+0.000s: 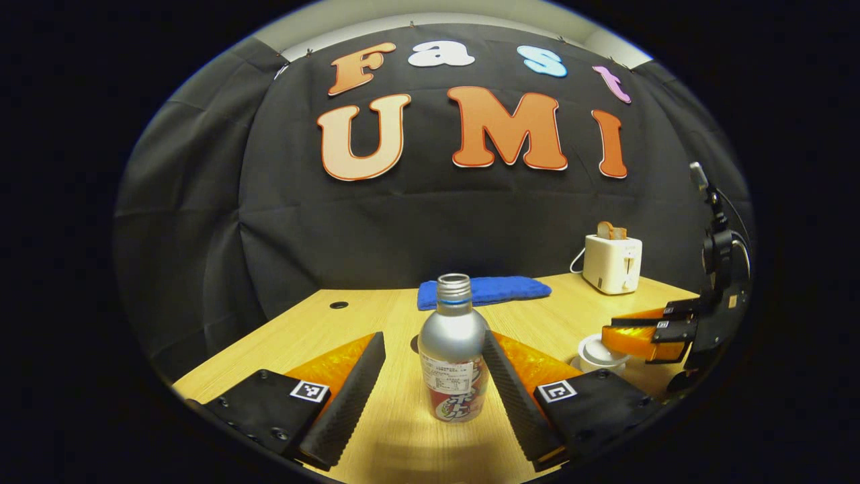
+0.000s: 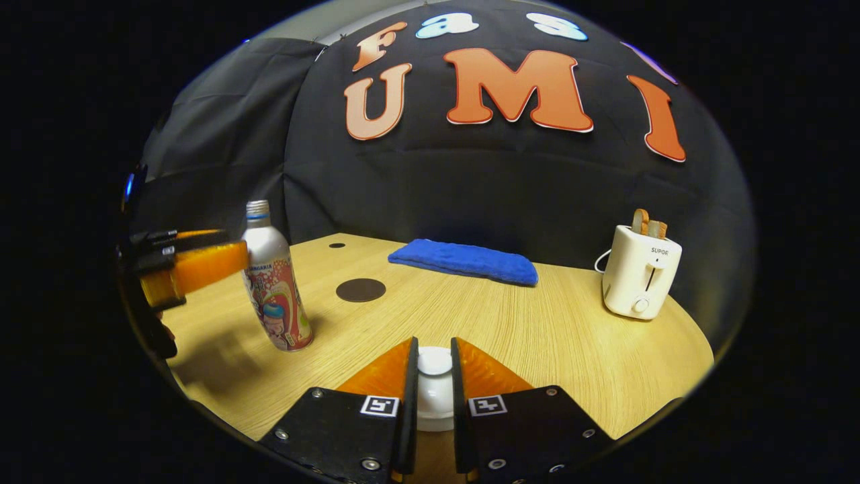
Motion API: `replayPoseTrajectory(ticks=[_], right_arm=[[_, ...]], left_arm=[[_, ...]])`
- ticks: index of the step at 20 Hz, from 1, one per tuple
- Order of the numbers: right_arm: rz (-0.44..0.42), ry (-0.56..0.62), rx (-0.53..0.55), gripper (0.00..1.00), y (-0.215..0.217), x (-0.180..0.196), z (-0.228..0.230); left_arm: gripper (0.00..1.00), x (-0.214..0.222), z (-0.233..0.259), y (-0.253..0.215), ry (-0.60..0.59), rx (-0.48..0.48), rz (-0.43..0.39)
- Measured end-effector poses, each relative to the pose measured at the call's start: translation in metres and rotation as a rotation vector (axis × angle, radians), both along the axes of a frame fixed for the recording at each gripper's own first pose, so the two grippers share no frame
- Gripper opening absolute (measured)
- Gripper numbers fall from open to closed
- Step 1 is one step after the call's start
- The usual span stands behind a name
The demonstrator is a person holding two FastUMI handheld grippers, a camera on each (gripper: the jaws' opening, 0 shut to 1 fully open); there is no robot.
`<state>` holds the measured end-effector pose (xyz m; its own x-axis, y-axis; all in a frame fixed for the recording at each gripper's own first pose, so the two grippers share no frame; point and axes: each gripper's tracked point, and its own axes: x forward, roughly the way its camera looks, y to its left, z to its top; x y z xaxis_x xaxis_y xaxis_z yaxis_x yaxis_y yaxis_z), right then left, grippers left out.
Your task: Open the teacup lid with one hand, grasp the water bottle and pour water into the teacup with the other hand; after pouring, place the water bottle on the coaster and then close the teacup lid.
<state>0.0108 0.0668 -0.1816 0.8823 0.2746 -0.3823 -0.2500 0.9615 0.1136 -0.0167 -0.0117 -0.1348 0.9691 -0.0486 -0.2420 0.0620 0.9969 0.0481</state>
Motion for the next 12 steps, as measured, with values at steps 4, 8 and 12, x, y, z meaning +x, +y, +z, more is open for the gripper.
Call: replayPoseTrajectory(ticks=[4,8,12], right_arm=[[-0.022,-0.024,-0.008,0.23,-0.013,-0.002,0.012],[-0.049,-0.042,0.006,0.23,-0.026,-0.002,0.023],[-0.073,-0.055,-0.01,0.23,-0.042,-0.005,0.03]], left_arm=[[0.99,0.002,-0.021,-0.005,0.044,-0.001,-0.015],[0.99,0.009,-0.042,-0.011,0.086,-0.021,-0.025],[0.94,0.012,-0.066,-0.013,0.151,-0.034,-0.033]])
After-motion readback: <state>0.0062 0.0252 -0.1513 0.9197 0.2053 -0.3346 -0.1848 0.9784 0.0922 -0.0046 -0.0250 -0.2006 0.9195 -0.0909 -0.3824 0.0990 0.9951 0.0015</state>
